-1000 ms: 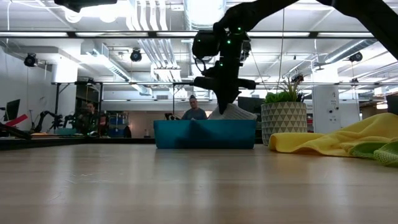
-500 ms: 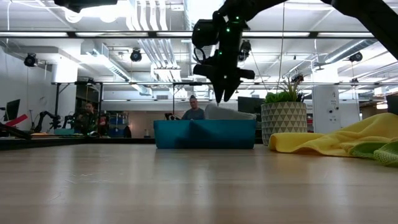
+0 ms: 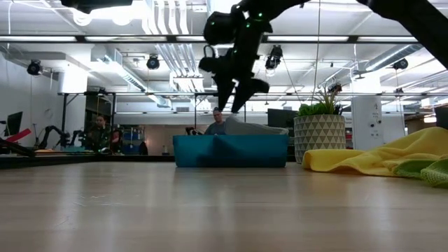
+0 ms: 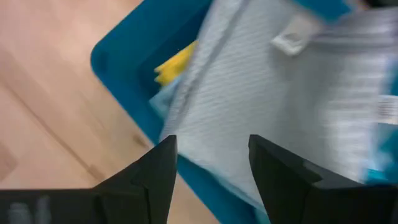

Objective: Fold microfiber towels
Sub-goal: Put the folded grey microfiber cloth into the bin

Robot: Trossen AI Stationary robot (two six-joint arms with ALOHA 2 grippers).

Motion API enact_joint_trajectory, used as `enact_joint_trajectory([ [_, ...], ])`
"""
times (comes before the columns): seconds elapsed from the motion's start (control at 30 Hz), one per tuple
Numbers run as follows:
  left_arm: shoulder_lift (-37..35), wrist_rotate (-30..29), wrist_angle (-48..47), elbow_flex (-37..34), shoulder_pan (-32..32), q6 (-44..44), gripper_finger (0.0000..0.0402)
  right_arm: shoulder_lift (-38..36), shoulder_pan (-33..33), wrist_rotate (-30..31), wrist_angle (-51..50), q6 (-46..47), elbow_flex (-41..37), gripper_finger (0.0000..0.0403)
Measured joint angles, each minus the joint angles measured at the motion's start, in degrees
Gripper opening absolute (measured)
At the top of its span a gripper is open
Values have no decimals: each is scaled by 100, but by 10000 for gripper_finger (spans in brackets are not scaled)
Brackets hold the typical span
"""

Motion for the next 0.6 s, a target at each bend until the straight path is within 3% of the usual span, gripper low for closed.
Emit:
enact_joint_trajectory([
  [0.6, 67, 2, 3, 0, -1, 7, 2, 691, 187, -261, 519, 85, 2, 189],
])
